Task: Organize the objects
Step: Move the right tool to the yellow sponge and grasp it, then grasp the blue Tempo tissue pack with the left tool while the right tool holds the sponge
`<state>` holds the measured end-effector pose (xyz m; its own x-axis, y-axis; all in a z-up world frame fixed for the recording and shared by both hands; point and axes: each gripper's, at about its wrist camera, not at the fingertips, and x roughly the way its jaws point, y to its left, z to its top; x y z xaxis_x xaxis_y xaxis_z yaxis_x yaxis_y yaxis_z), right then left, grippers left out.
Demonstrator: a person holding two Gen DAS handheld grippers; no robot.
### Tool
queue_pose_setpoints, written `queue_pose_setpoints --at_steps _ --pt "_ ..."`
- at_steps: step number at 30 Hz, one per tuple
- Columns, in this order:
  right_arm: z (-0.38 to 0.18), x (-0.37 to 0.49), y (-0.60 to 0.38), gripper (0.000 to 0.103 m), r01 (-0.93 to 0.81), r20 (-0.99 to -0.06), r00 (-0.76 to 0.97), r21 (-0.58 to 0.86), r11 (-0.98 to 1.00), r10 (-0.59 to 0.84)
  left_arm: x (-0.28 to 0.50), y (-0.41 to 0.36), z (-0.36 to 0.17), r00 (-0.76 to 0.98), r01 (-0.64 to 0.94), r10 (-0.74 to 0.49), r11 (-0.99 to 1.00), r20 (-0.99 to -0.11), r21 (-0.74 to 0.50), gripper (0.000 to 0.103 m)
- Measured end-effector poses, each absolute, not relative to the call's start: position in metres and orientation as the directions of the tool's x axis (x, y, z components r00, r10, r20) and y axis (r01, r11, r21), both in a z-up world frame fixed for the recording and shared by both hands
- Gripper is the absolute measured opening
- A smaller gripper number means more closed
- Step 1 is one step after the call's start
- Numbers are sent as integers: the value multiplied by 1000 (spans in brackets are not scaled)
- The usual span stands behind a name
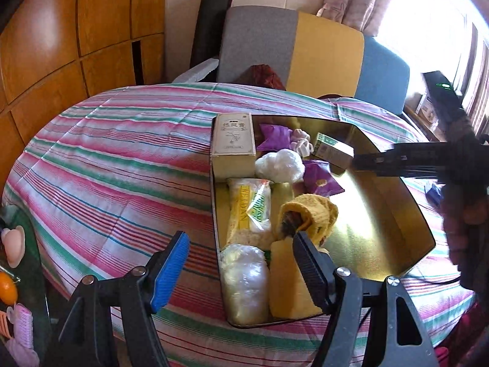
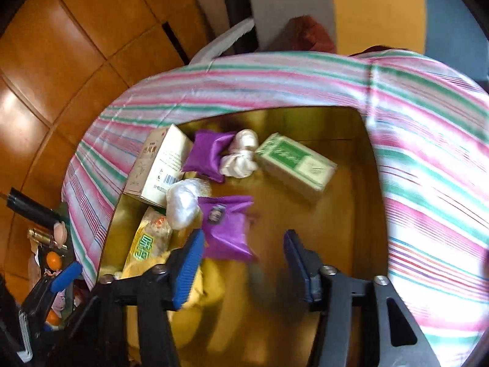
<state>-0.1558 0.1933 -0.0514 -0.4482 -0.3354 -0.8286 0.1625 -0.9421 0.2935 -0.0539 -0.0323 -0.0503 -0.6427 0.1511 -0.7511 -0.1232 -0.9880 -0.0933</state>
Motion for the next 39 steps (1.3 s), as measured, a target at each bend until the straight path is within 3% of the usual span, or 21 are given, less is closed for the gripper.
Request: queue_pose_setpoints --at_steps 6,15,24,32,33,35,39 --pt "-29 -113 253 78 96 -804 -533 251 -963 -263 -47 -19 -46 -646 -155 170 -984 -744 -90 71" --pt "-18 -49 384 82 -156 -800 -598 178 -972 -51 -41 16 -43 -638 -221 190 -974 -746 -59 72" --pt "-26 -27 516 86 -499 -791 -581 163 -851 189 -42 67 -30 -619 -333 257 -942 -743 -48 72" --pt "-61 -50 548 86 -520 -815 -556 189 -833 162 -42 118 -20 -568 -450 344 -890 -747 -67 72" --pt "-66 -54 547 83 -510 -826 -541 171 -843 160 -42 125 -19 -561 -467 358 -882 -746 -72 72" --pt "-74 -60 541 48 -479 -843 -514 131 -868 157 -43 140 -16 -541 -501 391 -861 -745 -88 72" --pt "-71 -57 539 40 -467 -833 -521 93 -879 189 -44 174 -11 -482 -564 456 -815 -748 -133 72"
